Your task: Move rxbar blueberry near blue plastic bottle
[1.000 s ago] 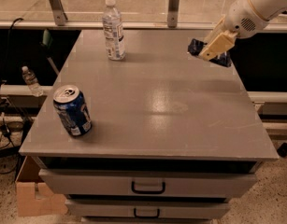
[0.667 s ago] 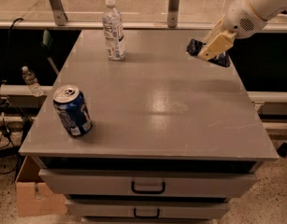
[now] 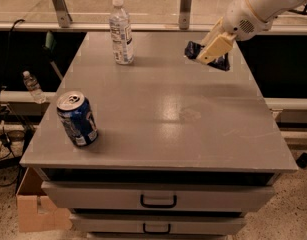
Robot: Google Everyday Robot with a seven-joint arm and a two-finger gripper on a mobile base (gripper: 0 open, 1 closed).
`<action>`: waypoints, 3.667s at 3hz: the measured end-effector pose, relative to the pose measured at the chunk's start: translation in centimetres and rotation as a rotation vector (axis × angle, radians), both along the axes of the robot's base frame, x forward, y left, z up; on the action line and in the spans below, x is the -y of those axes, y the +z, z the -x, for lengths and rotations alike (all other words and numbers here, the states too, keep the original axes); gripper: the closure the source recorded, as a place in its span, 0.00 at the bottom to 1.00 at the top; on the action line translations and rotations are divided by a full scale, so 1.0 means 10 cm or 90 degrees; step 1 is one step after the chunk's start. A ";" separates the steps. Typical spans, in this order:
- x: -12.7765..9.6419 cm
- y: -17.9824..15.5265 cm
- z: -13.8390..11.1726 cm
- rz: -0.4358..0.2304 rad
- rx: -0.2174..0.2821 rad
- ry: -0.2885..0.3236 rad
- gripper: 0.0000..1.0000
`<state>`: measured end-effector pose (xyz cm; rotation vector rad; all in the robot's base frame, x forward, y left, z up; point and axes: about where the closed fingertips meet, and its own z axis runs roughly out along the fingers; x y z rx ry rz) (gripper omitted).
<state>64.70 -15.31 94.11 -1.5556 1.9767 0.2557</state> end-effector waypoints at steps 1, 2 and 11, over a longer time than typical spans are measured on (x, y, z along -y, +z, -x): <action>-0.19 0.01 0.02 -0.006 0.002 0.021 1.00; -0.38 -0.02 0.06 -0.017 0.000 0.042 1.00; -1.60 -0.81 -1.10 -0.104 -0.048 -0.090 0.60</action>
Offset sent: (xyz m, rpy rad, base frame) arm -0.0171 0.0649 -0.0045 0.0569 0.0036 0.1141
